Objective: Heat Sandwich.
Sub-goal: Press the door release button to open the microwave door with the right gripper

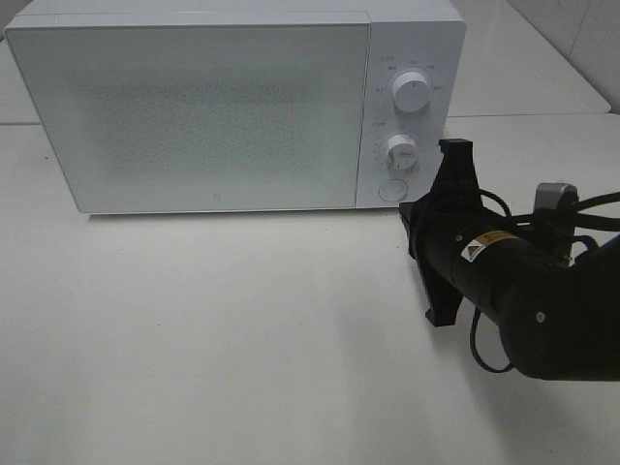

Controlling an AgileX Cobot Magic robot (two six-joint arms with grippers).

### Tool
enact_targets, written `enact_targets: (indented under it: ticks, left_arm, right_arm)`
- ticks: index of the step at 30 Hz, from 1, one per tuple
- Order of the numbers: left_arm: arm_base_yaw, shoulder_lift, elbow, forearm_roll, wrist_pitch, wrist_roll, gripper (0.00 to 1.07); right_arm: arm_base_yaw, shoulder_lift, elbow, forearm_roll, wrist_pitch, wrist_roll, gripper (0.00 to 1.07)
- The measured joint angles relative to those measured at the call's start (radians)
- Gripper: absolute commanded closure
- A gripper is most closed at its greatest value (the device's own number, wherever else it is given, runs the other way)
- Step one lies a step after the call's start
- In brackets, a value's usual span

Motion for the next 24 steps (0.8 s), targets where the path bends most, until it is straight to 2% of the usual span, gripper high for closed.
enact_targets:
  ticks: [24]
  left_arm:
    - [0.0, 0.0, 0.0, 0.0, 0.0, 0.0, 0.1]
  right_arm:
    - [-0.131, 0.161, -0.2, -0.057, 0.092, -0.033, 1.07]
